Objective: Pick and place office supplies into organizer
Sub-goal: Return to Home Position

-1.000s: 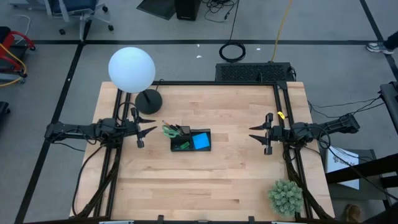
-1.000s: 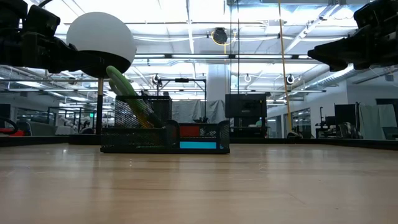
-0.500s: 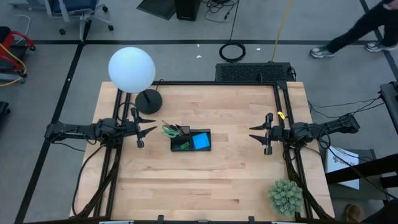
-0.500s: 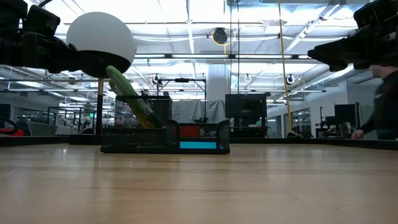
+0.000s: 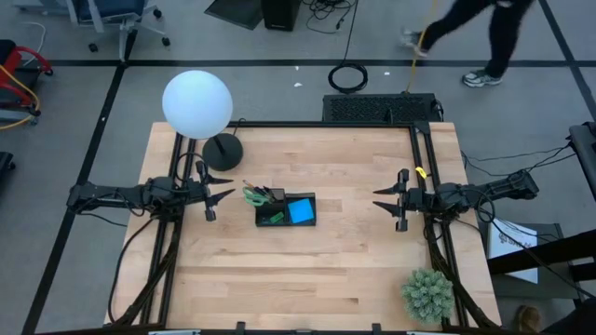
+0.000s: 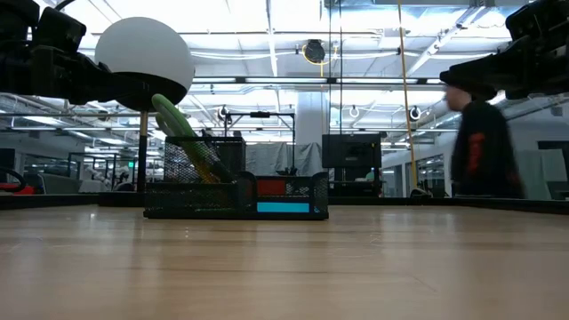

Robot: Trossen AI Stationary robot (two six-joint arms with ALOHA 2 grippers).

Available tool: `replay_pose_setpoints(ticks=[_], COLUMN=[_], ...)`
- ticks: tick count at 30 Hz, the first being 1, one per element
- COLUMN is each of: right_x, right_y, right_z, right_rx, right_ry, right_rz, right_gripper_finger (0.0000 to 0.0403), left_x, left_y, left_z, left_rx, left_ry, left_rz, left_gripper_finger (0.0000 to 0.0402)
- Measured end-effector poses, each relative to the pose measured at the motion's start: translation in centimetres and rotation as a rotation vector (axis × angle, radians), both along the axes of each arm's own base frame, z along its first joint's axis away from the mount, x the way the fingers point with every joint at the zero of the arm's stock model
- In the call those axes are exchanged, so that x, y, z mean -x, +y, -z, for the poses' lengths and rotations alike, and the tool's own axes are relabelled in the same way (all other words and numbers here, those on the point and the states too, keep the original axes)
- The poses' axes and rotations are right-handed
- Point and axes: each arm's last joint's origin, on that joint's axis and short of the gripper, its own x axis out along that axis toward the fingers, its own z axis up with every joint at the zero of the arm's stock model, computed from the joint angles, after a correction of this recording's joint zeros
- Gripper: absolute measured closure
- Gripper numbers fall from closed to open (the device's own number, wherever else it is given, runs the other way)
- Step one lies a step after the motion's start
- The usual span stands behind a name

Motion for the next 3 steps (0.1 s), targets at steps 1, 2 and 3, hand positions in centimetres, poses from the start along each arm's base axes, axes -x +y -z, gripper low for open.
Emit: replay_pose_setpoints(ticks=[1, 2, 3], right_x=[0.00, 0.00, 0.00], right_y=[0.00, 0.00, 0.00], right_z=[0.00, 0.00, 0.00], right_rx=[0.000, 0.000, 0.000], right_ry=[0.000, 0.000, 0.000], right_rz=[0.000, 0.000, 0.000], right_gripper_finger=[0.0275, 0.0275, 0.0275], left_x=[0.00, 0.00, 0.00], left_y=[0.00, 0.00, 0.00], left_z=[0.00, 0.00, 0.00], left_rx=[0.000, 0.000, 0.000], left_ry=[0.000, 0.000, 0.000], left_rz=[0.000, 0.000, 0.000], left_gripper_finger=[0.0270, 0.0270, 0.0270])
